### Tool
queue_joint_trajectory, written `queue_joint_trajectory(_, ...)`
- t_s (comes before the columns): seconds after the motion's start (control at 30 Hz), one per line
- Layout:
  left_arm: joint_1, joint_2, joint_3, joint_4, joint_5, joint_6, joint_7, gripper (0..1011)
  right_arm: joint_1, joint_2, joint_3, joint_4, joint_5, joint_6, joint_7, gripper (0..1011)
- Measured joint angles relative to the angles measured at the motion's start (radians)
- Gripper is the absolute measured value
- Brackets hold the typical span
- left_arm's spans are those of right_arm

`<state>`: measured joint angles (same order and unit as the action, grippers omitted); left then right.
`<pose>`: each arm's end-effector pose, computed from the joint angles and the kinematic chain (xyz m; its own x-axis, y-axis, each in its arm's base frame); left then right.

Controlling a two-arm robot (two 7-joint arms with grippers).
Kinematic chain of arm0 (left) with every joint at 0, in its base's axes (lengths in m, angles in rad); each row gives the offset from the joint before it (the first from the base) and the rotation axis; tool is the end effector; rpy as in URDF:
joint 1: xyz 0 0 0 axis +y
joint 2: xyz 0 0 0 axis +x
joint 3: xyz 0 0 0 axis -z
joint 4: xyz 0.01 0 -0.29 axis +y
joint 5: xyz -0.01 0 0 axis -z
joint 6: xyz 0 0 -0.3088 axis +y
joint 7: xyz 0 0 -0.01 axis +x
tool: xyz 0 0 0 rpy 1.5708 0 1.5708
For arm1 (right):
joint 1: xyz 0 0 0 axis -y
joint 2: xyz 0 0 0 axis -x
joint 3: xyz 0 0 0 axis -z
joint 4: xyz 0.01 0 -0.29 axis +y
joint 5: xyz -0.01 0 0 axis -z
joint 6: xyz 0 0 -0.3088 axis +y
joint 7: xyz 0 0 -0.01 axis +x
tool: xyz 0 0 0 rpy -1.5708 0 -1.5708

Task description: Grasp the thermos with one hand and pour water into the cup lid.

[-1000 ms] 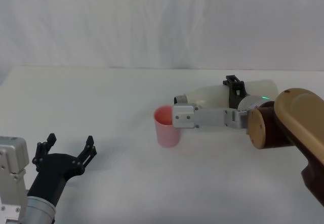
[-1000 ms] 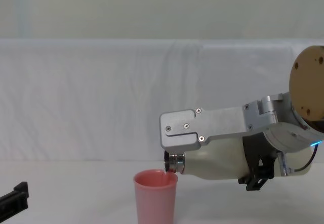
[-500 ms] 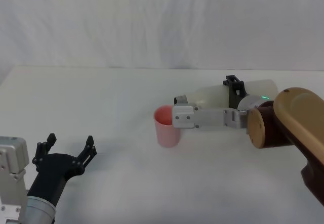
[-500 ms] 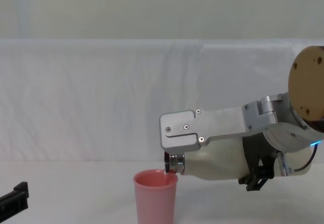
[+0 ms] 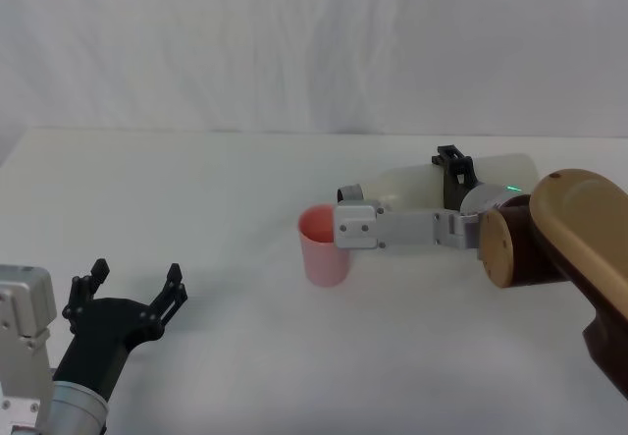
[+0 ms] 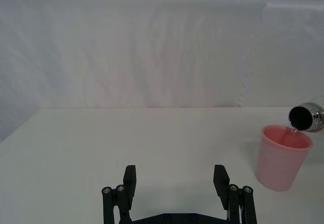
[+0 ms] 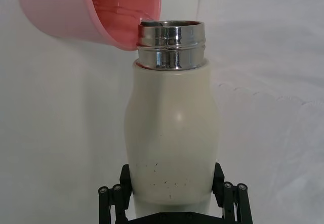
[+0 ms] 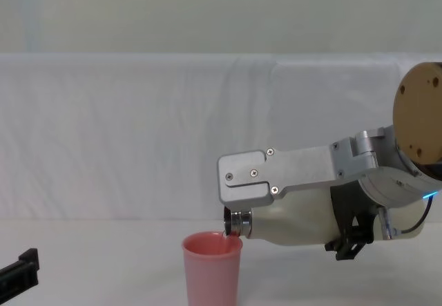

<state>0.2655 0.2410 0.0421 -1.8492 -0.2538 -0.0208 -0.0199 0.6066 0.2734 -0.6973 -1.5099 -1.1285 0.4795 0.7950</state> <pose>0.2530 0.0376 -0.2852 0.1245 0.9917 -0.0326 -0.9921 0.1240 -0.0176 0.4159 0.1120 -0.1558 0.4788 0.0906 0.8732 0.8616 0.1426 -0.4872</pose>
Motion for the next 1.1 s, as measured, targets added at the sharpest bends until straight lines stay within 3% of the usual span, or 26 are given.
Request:
queue_joint_trajectory(0.33, 0.0, 0.0, 0.0, 0.0, 0.0, 0.0, 0.0, 1001, -0.005, -0.001, 0.004, -0.001, 0.004, 0.0, -0.007, 947)
queue_joint_trajectory(0.63, 0.0, 0.0, 0.0, 0.0, 0.0, 0.0, 0.0, 1001, -0.025, -0.005, 0.033, -0.018, 0.037, 0.001, -0.038, 946)
queue_joint_trajectory(0.77, 0.0, 0.0, 0.0, 0.0, 0.0, 0.0, 0.0, 1001, -0.046, -0.007, 0.062, -0.035, 0.07, 0.0, -0.065, 946)
queue_joint_trajectory(1.1, 0.0, 0.0, 0.0, 0.0, 0.0, 0.0, 0.0, 1001, -0.133, -0.025, 0.179, -0.094, 0.211, -0.013, -0.182, 947)
